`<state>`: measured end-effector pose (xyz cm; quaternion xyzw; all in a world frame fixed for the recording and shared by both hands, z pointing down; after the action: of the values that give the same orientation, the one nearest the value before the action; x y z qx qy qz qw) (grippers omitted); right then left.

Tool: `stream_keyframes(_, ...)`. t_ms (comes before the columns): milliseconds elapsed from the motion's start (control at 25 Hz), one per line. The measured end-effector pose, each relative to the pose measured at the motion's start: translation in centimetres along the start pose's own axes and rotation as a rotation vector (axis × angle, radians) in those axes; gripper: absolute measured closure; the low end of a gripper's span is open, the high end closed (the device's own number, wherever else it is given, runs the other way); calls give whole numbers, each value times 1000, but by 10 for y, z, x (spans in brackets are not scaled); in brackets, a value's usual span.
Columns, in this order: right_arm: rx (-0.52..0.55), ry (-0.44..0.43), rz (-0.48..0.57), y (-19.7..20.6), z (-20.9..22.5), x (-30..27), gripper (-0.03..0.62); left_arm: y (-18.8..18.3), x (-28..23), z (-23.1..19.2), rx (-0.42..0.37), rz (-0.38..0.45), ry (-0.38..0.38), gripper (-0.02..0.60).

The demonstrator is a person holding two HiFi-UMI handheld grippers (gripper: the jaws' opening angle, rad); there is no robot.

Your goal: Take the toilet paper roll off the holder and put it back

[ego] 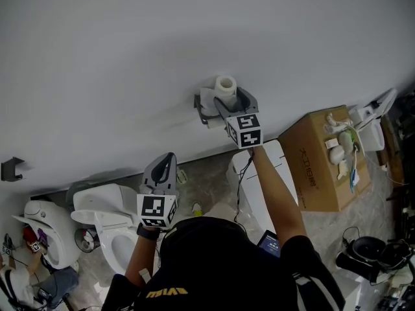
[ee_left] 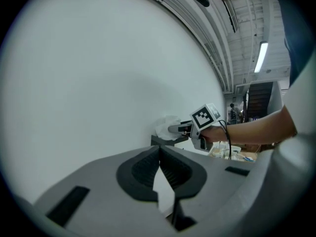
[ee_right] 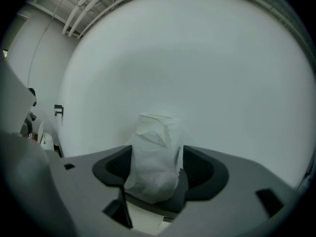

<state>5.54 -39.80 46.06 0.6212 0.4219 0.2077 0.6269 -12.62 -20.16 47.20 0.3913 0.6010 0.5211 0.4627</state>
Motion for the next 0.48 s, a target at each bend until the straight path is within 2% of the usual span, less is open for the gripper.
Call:
stream_keyframes(160,0,19,18,-1,1,12,299,11,1,2,15,-19,1,571)
stream_keyframes(480,-20,25,63,-7,-3,53,299,8,3,13,34,-9,-2,571)
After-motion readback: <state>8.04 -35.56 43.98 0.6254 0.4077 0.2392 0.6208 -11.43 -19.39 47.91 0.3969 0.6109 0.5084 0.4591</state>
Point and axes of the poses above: the fingertips, and each gripper's own axes: x backward along the fingers, z to its right, y out of its underside, the point moved 2 cm from there along x, backward along the fingers, and after that the axes turned 9 degrees about -y, right-handed, at the moved point
